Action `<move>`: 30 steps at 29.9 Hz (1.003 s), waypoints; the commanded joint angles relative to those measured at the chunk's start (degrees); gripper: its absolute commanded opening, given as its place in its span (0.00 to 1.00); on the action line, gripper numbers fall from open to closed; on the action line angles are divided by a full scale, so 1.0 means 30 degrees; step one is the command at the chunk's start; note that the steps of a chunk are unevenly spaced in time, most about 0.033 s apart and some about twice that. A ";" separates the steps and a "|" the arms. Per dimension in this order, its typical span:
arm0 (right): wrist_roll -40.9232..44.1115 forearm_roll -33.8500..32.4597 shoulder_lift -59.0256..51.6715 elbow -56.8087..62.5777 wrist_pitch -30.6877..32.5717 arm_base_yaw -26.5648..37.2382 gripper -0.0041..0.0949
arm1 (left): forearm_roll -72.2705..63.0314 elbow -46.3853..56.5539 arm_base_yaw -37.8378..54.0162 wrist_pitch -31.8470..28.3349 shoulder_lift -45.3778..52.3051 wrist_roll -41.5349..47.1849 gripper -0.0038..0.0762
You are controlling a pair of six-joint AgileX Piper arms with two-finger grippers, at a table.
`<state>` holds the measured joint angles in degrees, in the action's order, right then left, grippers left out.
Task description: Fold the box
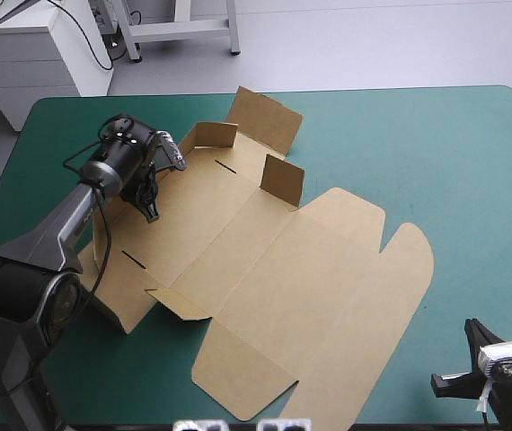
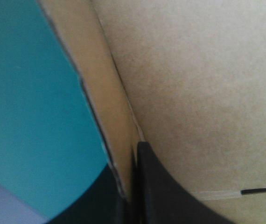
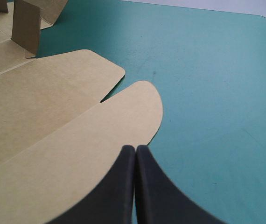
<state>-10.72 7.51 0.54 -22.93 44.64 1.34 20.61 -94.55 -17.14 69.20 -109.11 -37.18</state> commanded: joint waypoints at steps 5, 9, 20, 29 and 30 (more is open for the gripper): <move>-0.0125 0.0151 0.0462 -0.0549 -0.1347 0.0106 0.02 | 0.8770 -0.0586 -0.2921 -0.2489 0.0947 -0.1769 0.04; -0.0125 0.0151 0.0462 -0.0549 -0.1347 0.0106 0.02 | 1.1778 -0.0586 -0.4354 -0.4769 0.0947 -0.1684 0.04; -0.0125 0.0151 0.0462 -0.0549 -0.1347 0.0106 0.02 | 1.2511 -0.0586 -0.8089 -0.4373 0.1023 0.2359 0.04; -0.0125 0.0151 0.0462 -0.0549 -0.1380 0.0106 0.02 | 0.9568 -0.0586 -1.0542 -0.4034 0.2496 0.3142 0.04; -0.0125 0.0151 0.0462 -0.0549 -0.1380 0.0106 0.02 | 0.9296 -0.0586 -1.0739 -0.4072 0.2767 0.3008 0.04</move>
<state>-10.72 7.51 0.54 -22.93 44.64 1.34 53.04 -94.81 -46.94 59.68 -105.45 -27.51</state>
